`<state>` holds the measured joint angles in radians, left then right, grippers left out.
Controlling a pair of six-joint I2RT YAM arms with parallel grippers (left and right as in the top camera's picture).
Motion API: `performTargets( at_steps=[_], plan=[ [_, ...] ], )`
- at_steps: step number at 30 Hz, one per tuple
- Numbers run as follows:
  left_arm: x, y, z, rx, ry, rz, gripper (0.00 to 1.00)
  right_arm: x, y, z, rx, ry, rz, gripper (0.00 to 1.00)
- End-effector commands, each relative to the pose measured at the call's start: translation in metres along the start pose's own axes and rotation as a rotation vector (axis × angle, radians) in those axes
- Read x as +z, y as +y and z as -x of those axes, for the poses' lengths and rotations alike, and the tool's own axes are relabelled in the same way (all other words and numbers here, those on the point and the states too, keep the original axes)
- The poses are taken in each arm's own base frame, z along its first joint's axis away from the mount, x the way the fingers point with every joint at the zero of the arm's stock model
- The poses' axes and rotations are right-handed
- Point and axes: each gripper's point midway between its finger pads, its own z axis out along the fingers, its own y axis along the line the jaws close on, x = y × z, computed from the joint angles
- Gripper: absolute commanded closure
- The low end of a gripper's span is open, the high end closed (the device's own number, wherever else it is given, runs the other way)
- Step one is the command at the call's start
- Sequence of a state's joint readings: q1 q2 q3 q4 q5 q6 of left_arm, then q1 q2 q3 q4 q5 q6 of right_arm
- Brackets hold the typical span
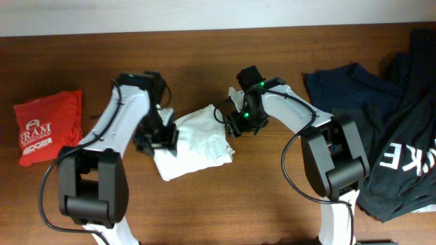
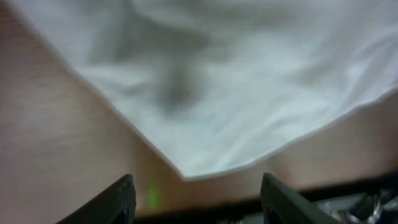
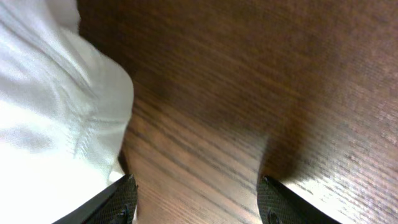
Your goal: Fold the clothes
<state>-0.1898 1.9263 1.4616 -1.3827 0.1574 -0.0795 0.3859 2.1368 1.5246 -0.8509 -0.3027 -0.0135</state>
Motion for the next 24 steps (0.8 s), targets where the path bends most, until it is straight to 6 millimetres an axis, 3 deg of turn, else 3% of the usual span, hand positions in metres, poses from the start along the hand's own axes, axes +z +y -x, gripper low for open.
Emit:
performTargets(
  at_steps=[1, 5, 10, 12, 15, 18, 20, 24],
  plan=[
    [0.039, 0.003, -0.028, -0.068, 0.060, 0.013, 0.40, 0.006, -0.008, -0.006, 0.018, 0.030, -0.029, 0.34],
    [0.079, 0.010, -0.034, -0.091, 0.058, 0.010, 0.40, 0.006, -0.013, -0.008, 0.021, 0.040, -0.057, 0.34],
    [0.082, 0.017, -0.050, -0.157, 0.107, 0.050, 0.41, 0.006, -0.013, -0.010, 0.023, 0.049, -0.057, 0.34],
    [0.071, 0.017, -0.050, -0.152, 0.069, 0.054, 0.41, 0.006, -0.013, -0.010, 0.023, 0.049, -0.057, 0.34],
    [0.021, 0.025, -0.039, -0.182, -0.182, 0.105, 0.40, 0.005, -0.013, -0.011, 0.023, 0.050, -0.061, 0.34],
    [-0.008, 0.037, -0.037, -0.256, -0.333, 0.163, 0.39, 0.005, -0.015, -0.011, 0.023, 0.050, -0.072, 0.34],
    [-0.003, 0.039, -0.038, -0.258, -0.327, 0.168, 0.40, 0.005, -0.015, -0.011, 0.023, 0.050, -0.072, 0.34],
    [0.046, 0.047, -0.037, -0.296, -0.332, 0.162, 0.41, 0.005, -0.015, -0.013, 0.026, 0.059, -0.072, 0.34]
  ],
)
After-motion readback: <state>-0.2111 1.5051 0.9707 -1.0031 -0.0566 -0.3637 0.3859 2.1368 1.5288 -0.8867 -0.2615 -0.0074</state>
